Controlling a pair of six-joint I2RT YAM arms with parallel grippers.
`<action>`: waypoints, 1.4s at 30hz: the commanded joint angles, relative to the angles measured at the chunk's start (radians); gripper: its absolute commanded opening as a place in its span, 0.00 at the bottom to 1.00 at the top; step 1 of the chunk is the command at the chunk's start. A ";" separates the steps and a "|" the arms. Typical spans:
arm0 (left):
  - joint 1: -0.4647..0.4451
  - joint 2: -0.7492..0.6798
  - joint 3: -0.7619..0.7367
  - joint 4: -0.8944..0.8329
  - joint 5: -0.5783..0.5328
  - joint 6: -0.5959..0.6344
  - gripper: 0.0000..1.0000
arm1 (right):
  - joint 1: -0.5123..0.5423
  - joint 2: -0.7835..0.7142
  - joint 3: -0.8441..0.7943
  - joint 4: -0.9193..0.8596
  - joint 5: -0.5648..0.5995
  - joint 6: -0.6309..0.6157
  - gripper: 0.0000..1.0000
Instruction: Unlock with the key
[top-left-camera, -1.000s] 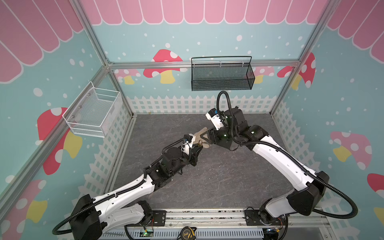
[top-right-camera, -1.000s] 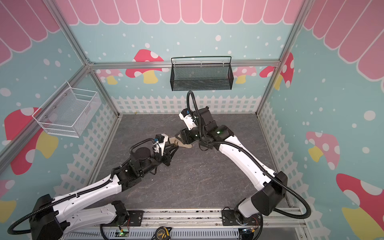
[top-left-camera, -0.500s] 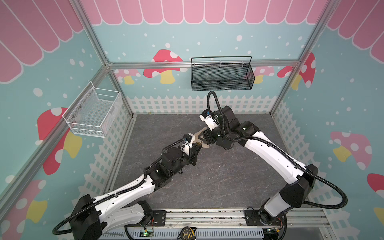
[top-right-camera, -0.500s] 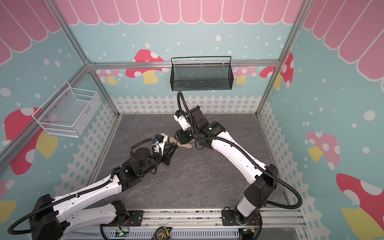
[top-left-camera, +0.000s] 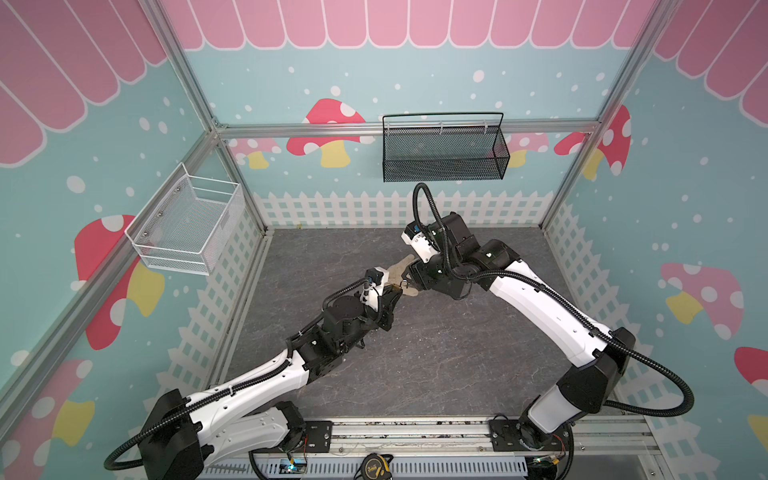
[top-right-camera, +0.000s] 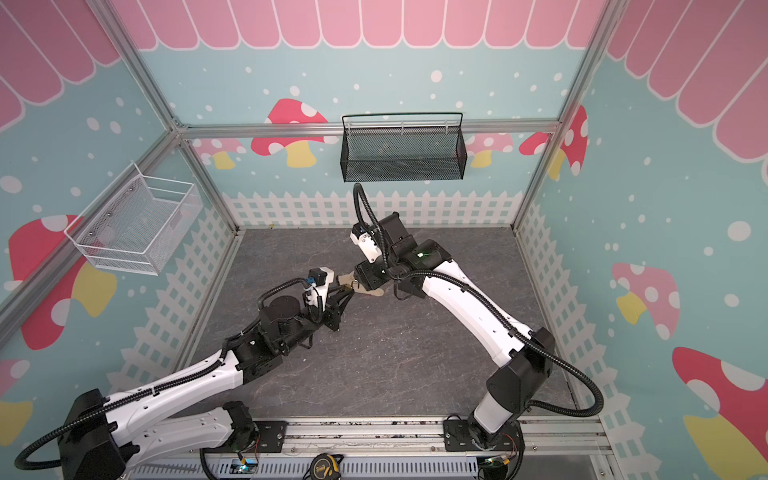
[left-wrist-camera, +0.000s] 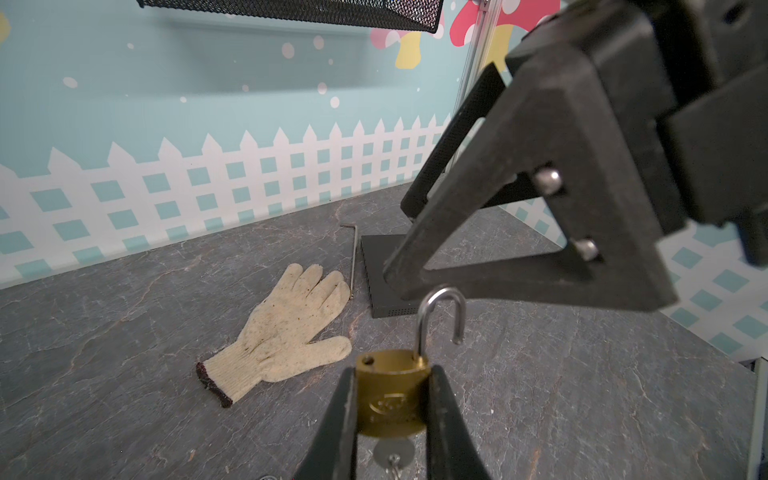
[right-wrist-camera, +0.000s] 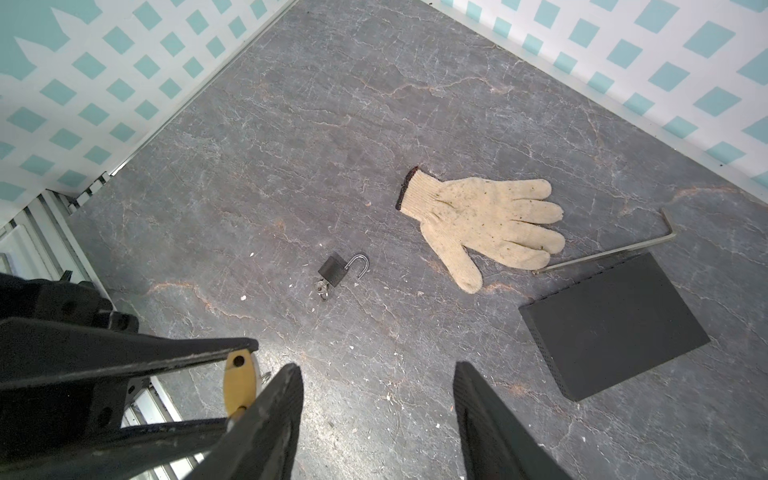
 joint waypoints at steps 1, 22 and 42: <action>0.000 -0.012 -0.003 0.039 -0.008 0.027 0.00 | 0.007 -0.053 -0.028 -0.001 -0.027 -0.034 0.61; -0.160 0.192 0.209 -0.446 -0.058 -0.479 0.00 | -0.241 -0.410 -0.644 0.344 0.078 0.218 0.70; -0.253 0.787 0.620 -0.761 -0.113 -0.906 0.00 | -0.531 -0.498 -0.981 0.546 -0.036 0.311 0.74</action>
